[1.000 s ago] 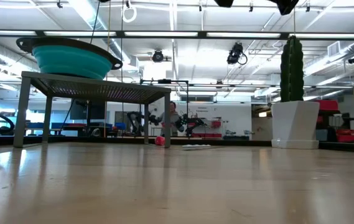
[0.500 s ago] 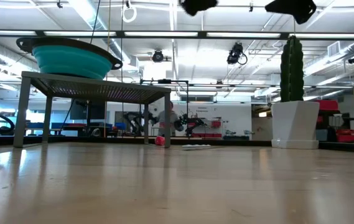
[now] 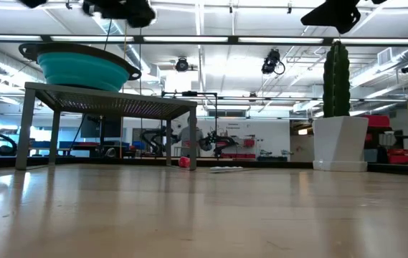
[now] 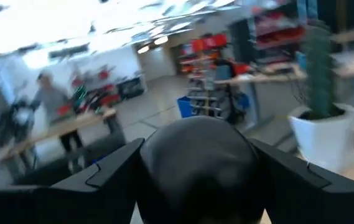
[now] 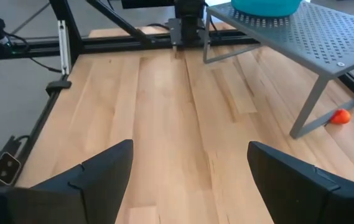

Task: Pick & Place Fruit
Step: Put the black plum into the blue strainer bowl, then put the brown kiwi into the blue strainer bowl

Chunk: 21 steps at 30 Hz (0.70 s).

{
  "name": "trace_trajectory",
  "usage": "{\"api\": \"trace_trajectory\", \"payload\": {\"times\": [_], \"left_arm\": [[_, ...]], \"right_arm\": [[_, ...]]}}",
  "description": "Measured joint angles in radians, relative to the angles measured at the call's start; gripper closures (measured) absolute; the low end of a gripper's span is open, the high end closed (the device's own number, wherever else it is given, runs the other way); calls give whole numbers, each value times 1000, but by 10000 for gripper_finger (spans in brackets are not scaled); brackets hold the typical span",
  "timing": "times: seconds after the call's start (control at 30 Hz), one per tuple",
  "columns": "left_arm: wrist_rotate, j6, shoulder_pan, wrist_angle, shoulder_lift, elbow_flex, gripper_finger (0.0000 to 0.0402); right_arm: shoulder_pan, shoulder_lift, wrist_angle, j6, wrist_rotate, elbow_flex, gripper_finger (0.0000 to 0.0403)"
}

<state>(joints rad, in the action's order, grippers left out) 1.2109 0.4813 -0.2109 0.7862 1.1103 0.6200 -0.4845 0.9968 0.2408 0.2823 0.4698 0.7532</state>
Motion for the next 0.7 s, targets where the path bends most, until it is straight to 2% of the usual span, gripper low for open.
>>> {"api": "trace_trajectory", "payload": {"times": [0.17,0.23,0.37,0.53,0.7], "left_arm": [[14,-83,4,45,-192,-142,129],[75,-100,17,44,-231,-176,131],[229,-105,56,41,-243,-219,123],[188,-253,122,42,-239,-225,99],[206,-357,152,42,-240,-218,94]], "right_arm": [[16,6,-22,-2,0,0,78],[24,9,-39,-2,0,0,78],[26,23,-40,-2,0,0,78],[26,51,-40,-2,0,0,78],[26,58,-41,-3,0,0,78]]}}
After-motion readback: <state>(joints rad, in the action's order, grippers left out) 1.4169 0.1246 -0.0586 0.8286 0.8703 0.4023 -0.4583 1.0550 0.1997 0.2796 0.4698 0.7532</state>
